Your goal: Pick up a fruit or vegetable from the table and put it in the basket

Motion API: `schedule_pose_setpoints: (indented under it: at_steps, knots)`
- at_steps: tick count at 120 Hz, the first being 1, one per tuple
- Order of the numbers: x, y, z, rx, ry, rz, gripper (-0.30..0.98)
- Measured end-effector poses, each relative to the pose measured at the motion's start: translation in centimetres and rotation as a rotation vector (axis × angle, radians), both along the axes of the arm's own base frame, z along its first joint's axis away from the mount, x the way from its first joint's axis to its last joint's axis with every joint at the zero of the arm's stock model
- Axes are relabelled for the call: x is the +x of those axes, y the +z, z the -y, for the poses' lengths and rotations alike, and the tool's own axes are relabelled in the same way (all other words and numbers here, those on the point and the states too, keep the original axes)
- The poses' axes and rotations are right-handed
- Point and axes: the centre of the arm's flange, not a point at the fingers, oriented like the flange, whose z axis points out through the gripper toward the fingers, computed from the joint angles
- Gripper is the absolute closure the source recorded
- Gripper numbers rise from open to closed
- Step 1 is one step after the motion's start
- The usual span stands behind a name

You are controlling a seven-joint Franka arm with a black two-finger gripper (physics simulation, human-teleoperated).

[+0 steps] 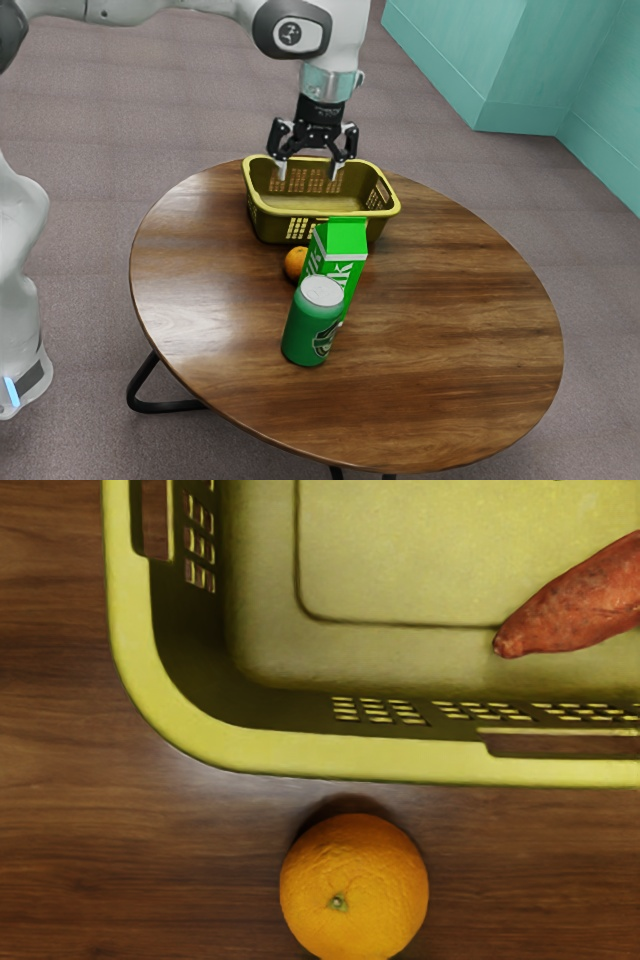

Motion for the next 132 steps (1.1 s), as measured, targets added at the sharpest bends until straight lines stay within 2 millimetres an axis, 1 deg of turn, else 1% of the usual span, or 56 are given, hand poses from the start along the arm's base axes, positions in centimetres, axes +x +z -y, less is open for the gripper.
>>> schedule_pose_setpoints:
  at_steps: [17, 25, 38, 73, 117, 132]
  knots:
    - [0.4, -0.6, 0.1, 0.002, 0.018, -0.006, 0.00]
    - [0.5, -0.6, 0.2, 0.002, 0.024, -0.006, 0.00]
    - [0.4, -0.3, 1.0, 0.000, 0.018, -0.004, 0.00]
    - [0.1, -0.2, 0.4, -0.001, 0.051, -0.020, 0.00]
    - [0.3, -0.5, 0.5, 0.003, 0.070, -0.028, 0.00]
    - [0.2, -0.5, -0.3, 0.003, 0.088, -0.028, 0.00]
